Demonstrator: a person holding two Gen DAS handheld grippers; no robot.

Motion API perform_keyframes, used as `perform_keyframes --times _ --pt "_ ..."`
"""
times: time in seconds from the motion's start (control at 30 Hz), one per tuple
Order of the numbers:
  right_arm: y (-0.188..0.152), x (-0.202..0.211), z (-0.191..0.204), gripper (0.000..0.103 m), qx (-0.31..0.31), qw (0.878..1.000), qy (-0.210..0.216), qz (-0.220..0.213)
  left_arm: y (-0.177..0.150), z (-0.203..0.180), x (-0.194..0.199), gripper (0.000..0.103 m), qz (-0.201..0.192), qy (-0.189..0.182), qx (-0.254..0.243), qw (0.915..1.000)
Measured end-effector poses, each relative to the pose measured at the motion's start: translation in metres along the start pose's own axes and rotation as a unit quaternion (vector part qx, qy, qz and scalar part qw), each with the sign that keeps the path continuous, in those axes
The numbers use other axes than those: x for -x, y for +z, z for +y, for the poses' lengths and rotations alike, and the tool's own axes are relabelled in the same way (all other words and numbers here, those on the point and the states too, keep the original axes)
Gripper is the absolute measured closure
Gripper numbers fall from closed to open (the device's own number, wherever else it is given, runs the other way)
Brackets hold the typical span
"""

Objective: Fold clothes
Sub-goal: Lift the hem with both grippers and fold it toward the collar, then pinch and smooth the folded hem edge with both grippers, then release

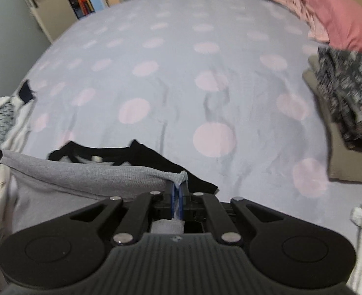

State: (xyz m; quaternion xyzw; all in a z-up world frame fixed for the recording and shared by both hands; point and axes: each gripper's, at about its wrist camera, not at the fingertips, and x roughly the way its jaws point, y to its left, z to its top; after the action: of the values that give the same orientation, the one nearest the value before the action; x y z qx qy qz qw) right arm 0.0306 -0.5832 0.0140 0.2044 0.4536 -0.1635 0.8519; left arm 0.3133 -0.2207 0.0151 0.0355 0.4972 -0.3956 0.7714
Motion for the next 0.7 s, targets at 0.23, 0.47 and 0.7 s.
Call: perform_keyframes --times 0.23,0.47,0.7 --pt "0.005 -0.054 -0.014 0.092 -0.034 0.999 -0.018 0.028 -0.003 0.011 -0.045 0.099 0.018 0.024 0.025 0.9992" --pt "0.000 -0.038 -0.028 0.065 -0.063 0.997 -0.027 0.020 -0.020 0.009 -0.025 0.076 0.013 0.026 0.018 0.9994" --pt "-0.038 0.001 -0.020 0.057 -0.035 0.999 -0.017 0.026 -0.062 -0.006 0.018 0.065 0.020 0.009 -0.015 0.9996"
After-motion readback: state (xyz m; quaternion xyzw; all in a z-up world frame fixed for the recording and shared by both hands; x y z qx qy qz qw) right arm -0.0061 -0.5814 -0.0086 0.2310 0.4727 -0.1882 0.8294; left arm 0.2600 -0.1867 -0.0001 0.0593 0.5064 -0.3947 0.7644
